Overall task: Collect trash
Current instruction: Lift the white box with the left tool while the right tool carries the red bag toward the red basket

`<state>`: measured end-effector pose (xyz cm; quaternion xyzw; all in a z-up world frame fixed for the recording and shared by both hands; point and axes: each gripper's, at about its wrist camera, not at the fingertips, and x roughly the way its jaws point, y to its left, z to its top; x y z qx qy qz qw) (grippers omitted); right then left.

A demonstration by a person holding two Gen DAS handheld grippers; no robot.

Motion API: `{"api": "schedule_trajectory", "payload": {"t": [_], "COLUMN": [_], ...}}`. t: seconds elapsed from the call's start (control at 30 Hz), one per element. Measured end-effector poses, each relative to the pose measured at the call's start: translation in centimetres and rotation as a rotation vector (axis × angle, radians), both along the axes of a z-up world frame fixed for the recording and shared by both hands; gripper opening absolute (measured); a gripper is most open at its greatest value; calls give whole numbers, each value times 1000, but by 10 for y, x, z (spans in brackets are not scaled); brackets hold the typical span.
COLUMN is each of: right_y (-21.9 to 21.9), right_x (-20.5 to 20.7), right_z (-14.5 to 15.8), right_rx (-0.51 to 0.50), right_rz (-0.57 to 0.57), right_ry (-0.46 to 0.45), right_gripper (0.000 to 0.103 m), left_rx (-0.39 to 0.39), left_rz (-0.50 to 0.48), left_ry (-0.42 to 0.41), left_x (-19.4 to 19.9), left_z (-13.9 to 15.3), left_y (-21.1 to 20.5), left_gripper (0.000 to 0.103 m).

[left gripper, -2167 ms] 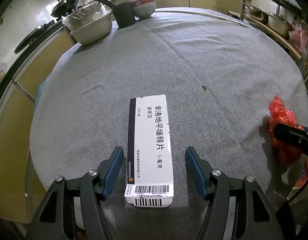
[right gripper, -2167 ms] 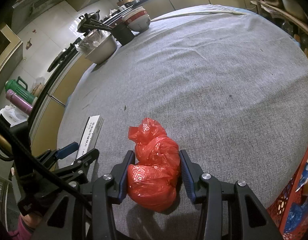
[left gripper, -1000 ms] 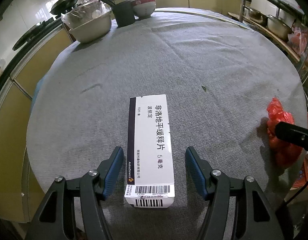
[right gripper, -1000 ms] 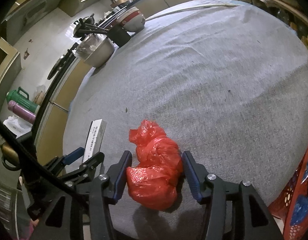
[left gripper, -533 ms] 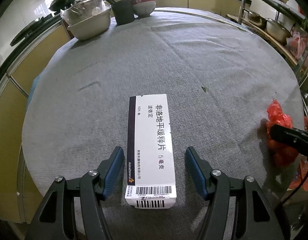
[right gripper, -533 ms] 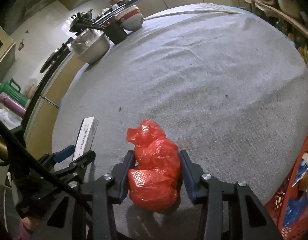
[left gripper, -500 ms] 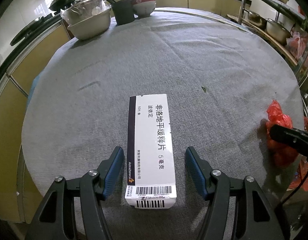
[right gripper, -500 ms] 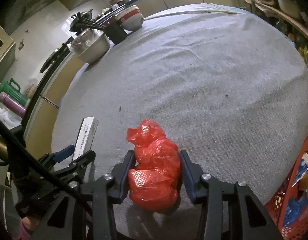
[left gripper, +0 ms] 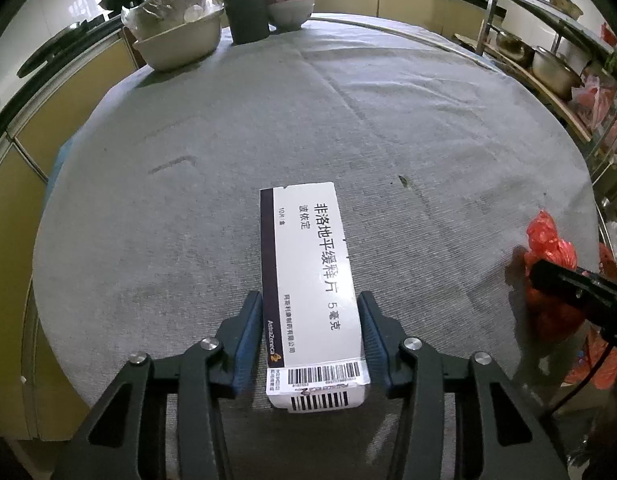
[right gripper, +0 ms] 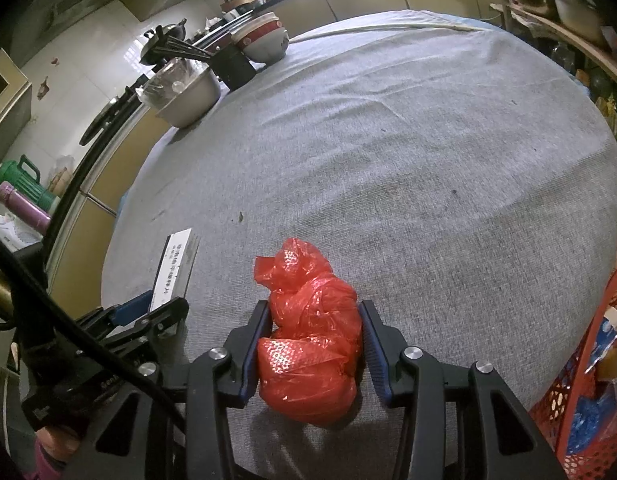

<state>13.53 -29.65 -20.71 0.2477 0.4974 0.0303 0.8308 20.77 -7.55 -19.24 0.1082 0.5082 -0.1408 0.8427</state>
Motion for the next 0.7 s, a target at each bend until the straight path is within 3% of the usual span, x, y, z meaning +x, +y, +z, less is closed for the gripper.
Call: {"api": "schedule_trajectory", "payload": {"t": [0.3, 0.7], "right_y": [-3, -15], "right_x": [-3, -16], "right_z": [2, 23], "right_rx": [9, 20], "right_rz": [-9, -26], "right_ry": [3, -65], "right_gripper": [46, 46], "left_rx": [-5, 25], "left_rz": [12, -24], "left_ry": [-13, -124], "left_x": [-4, -27], "left_z": [9, 47], "left_y": [-2, -18], "left_gripper": [48, 47]}}
